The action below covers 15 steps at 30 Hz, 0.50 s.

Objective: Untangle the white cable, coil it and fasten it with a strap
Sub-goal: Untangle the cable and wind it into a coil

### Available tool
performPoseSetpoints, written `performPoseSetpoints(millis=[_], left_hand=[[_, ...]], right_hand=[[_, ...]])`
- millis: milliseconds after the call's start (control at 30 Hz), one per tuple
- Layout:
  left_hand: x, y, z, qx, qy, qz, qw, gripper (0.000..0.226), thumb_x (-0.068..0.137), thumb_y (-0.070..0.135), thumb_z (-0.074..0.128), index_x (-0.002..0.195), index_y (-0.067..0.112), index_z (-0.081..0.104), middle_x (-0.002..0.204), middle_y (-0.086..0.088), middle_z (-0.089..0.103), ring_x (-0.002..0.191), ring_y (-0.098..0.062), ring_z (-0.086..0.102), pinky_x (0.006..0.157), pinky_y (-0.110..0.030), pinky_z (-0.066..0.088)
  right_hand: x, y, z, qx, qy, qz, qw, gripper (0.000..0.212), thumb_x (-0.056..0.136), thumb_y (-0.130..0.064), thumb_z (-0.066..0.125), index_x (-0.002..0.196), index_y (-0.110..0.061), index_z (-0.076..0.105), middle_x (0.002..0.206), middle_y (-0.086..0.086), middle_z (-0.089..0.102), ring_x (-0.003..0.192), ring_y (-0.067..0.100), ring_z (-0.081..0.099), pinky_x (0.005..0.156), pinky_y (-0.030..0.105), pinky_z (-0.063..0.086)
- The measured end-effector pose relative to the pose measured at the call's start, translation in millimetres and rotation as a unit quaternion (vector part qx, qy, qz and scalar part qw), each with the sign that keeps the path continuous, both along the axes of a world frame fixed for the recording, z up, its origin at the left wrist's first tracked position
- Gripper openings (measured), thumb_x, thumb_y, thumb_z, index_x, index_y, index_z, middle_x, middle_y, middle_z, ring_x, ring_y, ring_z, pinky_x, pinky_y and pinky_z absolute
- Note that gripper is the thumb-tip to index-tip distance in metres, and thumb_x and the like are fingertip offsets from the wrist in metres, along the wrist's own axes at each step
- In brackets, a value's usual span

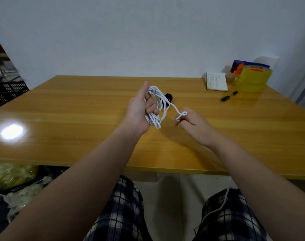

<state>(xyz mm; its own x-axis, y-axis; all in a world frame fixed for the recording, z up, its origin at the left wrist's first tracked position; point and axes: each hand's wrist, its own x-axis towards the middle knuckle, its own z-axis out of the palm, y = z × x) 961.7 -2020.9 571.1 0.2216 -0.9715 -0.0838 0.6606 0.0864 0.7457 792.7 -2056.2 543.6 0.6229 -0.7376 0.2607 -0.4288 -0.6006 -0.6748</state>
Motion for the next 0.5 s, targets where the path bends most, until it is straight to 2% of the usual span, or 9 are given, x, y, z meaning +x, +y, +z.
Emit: performPoseSetpoints(millis=[33, 100, 167, 233, 300, 367, 400, 500], left_hand=[[0, 0, -1, 0.002, 0.002, 0.002, 1.0, 0.044, 0.092, 0.041, 0.057, 0.058, 0.021, 0.036, 0.039, 0.007, 0.021, 0.032, -0.007, 0.021, 0.036, -0.019, 0.031], [1, -1, -4, 0.006, 0.006, 0.003, 1.0, 0.045, 0.091, 0.042, 0.057, 0.058, 0.021, 0.036, 0.039, 0.007, 0.021, 0.032, -0.007, 0.022, 0.036, -0.019, 0.031], [2, -1, -6, 0.012, 0.006, 0.005, 1.0, 0.045, 0.091, 0.043, 0.058, 0.058, 0.021, 0.036, 0.039, 0.007, 0.022, 0.032, -0.007, 0.022, 0.036, -0.019, 0.031], [4, 1, -8, 0.016, -0.01, 0.01, 1.0, 0.044, 0.091, 0.042, 0.057, 0.059, 0.02, 0.036, 0.039, 0.007, 0.022, 0.032, -0.007, 0.022, 0.037, -0.019, 0.03], [3, 5, -10, 0.006, -0.058, -0.002, 0.998, 0.045, 0.093, 0.041, 0.055, 0.059, 0.02, 0.034, 0.039, 0.006, 0.022, 0.032, -0.008, 0.021, 0.038, -0.019, 0.03], [-3, 13, -11, -0.015, -0.108, -0.043, 0.993, 0.045, 0.096, 0.039, 0.05, 0.059, 0.019, 0.032, 0.038, 0.006, 0.022, 0.031, -0.007, 0.021, 0.037, -0.019, 0.03], [-7, 17, -11, -0.027, -0.125, -0.07, 0.989, 0.045, 0.097, 0.038, 0.047, 0.06, 0.018, 0.031, 0.037, 0.006, 0.022, 0.03, -0.007, 0.021, 0.037, -0.019, 0.03], [-23, 26, -5, -0.054, -0.128, -0.123, 0.983, 0.042, 0.097, 0.036, 0.045, 0.062, 0.017, 0.031, 0.036, 0.007, 0.023, 0.029, -0.006, 0.021, 0.036, -0.018, 0.03]], right_hand=[[1, 1, -1, -0.002, -0.001, 0.0, 1.0, 0.024, 0.089, -0.026, 0.045, 0.083, -0.005, 0.056, 0.089, 0.006, 0.046, 0.079, 0.015, 0.044, 0.068, 0.026, 0.034], [2, -1, -6, -0.062, 0.007, -0.033, 0.998, 0.032, 0.094, -0.034, 0.048, 0.076, -0.007, 0.053, 0.085, 0.002, 0.043, 0.081, 0.015, 0.042, 0.071, 0.028, 0.033], [3, -4, -9, -0.144, 0.013, -0.098, 0.985, 0.039, 0.098, -0.033, 0.041, 0.071, -0.01, 0.056, 0.089, 0.0, 0.044, 0.092, 0.017, 0.041, 0.079, 0.033, 0.032], [5, -8, -4, -0.169, -0.002, -0.147, 0.975, 0.043, 0.1, -0.029, 0.035, 0.073, -0.009, 0.061, 0.091, 0.002, 0.053, 0.096, 0.02, 0.046, 0.085, 0.037, 0.034], [5, -17, 3, -0.076, -0.093, -0.18, 0.976, 0.041, 0.101, -0.025, 0.032, 0.078, -0.01, 0.063, 0.079, 0.005, 0.06, 0.083, 0.021, 0.055, 0.079, 0.037, 0.041], [3, -29, 9, 0.022, -0.198, -0.225, 0.954, 0.037, 0.101, -0.025, 0.031, 0.077, -0.017, 0.059, 0.064, 0.0, 0.053, 0.064, 0.017, 0.05, 0.068, 0.036, 0.041], [1, -35, 10, 0.037, -0.22, -0.249, 0.942, 0.037, 0.1, -0.026, 0.032, 0.073, -0.02, 0.056, 0.062, -0.002, 0.049, 0.061, 0.015, 0.046, 0.065, 0.035, 0.038], [-5, -44, 1, 0.074, -0.168, -0.261, 0.948, 0.041, 0.099, -0.033, 0.034, 0.065, -0.019, 0.052, 0.059, 0.001, 0.043, 0.057, 0.016, 0.04, 0.061, 0.031, 0.032]])
